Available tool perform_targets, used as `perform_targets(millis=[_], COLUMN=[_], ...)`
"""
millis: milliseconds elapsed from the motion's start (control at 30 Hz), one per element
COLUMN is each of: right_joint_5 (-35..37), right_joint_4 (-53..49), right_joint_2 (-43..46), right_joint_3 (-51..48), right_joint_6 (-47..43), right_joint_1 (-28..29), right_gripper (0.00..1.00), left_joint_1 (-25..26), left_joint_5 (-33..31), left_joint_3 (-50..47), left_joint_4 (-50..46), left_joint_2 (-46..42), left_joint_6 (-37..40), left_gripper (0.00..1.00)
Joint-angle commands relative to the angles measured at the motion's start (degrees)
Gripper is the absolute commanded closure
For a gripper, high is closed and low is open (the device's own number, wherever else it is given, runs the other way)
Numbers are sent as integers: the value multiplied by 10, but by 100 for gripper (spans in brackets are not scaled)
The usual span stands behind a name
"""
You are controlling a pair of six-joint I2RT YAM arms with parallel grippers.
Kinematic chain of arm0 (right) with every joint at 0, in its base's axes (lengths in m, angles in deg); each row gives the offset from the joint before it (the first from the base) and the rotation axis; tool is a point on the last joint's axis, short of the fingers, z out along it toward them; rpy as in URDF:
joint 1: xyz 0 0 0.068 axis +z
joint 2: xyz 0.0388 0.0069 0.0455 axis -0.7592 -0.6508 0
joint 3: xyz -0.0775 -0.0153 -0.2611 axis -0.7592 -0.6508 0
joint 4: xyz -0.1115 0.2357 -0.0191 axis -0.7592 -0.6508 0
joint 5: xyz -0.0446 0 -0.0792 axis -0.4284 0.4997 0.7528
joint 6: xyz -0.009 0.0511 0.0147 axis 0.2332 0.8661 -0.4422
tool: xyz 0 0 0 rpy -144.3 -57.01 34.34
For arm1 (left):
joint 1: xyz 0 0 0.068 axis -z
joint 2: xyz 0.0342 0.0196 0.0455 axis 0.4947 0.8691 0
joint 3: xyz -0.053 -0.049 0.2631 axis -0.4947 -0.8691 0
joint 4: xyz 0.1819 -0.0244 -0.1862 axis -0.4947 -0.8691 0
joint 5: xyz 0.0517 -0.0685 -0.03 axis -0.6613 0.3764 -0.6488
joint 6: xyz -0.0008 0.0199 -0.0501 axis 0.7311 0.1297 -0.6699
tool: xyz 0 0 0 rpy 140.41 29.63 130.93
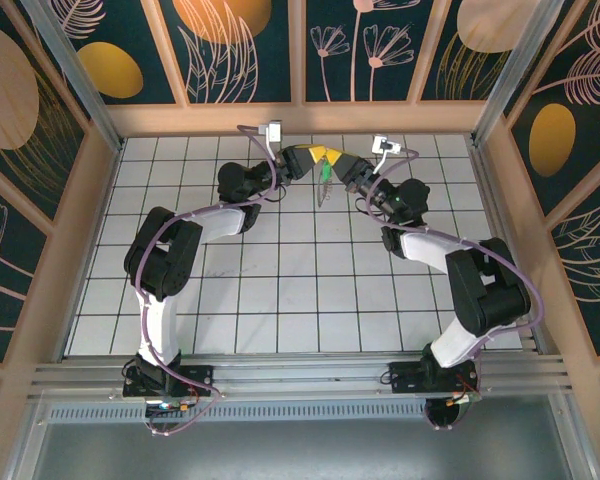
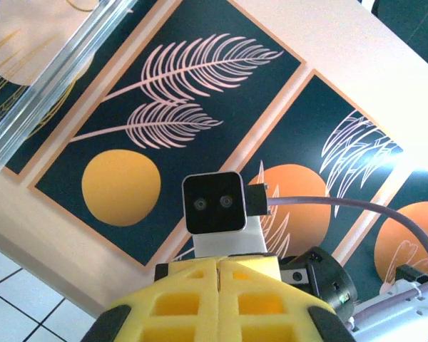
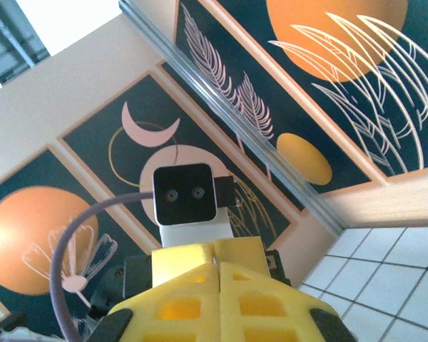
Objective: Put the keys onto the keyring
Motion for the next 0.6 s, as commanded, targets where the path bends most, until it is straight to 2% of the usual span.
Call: perform_targets(millis=[0, 100, 133, 233, 333, 467, 567], right_joint_5=[-12, -24, -28, -53, -90, -146, -183], right_joint_4=[10, -3, -10, -32, -57, -94, -132], right_joint_2=[-14, -13, -12, -8, -7, -8, -12], right_joint_3=[24, 27, 28, 31, 40, 58, 78], right_joint_6=[3, -3, -6, -14, -21, -39, -60], right_joint_1=[2, -4, -7, -22, -43, -70, -87], right_gripper=[100, 100, 100, 100, 100, 100, 100], left_joint_1=[8, 8, 7, 0, -13, -30, -37], left_joint_5=[18, 17, 17, 18, 19, 36, 55], left_joint_3=[4, 7, 10, 18, 23, 37, 52], left_joint_4=[38, 32, 24, 0, -21, -63, -126], left_joint_2=[-12, -13, -13, -19, -25, -30, -33], left_joint_6=[-6, -3, 1, 17, 27, 49, 93], left_gripper=[100, 100, 97, 78, 68, 63, 60])
